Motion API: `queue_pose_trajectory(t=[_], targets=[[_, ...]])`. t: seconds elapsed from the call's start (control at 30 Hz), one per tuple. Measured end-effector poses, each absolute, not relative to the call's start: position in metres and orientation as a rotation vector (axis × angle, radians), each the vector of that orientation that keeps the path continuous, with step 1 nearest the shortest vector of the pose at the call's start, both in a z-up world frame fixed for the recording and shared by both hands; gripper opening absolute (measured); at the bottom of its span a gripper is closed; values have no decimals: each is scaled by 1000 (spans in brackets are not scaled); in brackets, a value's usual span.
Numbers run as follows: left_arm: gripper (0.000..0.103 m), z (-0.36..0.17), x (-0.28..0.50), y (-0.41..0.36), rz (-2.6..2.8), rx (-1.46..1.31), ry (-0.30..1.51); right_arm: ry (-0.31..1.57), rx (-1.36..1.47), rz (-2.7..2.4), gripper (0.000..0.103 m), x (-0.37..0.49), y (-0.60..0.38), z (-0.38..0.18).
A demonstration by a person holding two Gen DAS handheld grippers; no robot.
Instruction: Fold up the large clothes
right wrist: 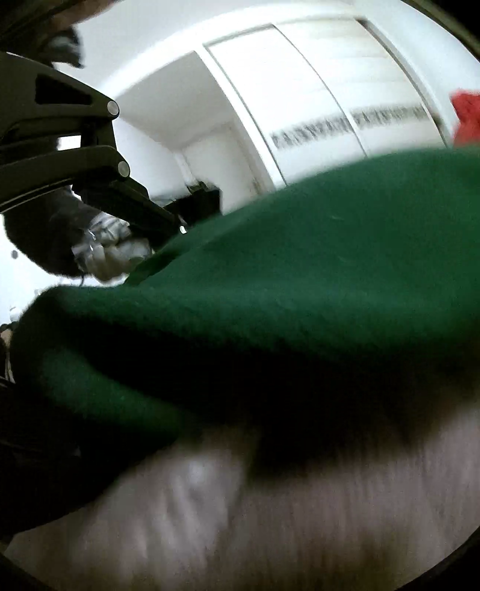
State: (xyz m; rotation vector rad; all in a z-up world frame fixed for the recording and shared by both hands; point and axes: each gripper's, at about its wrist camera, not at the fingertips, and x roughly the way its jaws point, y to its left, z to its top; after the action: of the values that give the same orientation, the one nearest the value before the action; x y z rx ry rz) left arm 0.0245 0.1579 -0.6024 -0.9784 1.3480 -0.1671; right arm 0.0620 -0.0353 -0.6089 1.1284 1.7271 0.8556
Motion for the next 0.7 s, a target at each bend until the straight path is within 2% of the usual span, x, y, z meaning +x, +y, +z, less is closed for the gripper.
queue_pose_trajectory(t=[0.07,0.1,0.13,0.2,0.23,0.33,0.47,0.57,0.7], targets=[[96,-599,23,156,-177,-984,1318,1765,1133,779,47,59,-32,-624],[92,-596,22,154,-168,-973,1304,1769,1146,754,45,58,-31,-627],[83,-590,21,151,-164,-966,1286,1763,1153,744,42,56,-31,-625],[54,-577,18,148,-176,-975,1245,1744,1173,739,33,50,-30,-616],[36,-570,16,150,-177,-985,1236,1729,1197,733,28,46,-34,-608],[32,-544,12,151,-176,-1010,1201,1698,1237,737,23,38,-36,-580],[31,-503,22,148,-176,-980,1147,1658,1305,758,23,47,-36,-534],[31,-461,46,152,-208,-948,1066,1602,1349,801,22,63,-31,-502],[31,-434,104,142,-252,-847,971,1500,1408,844,22,115,-33,-464]])
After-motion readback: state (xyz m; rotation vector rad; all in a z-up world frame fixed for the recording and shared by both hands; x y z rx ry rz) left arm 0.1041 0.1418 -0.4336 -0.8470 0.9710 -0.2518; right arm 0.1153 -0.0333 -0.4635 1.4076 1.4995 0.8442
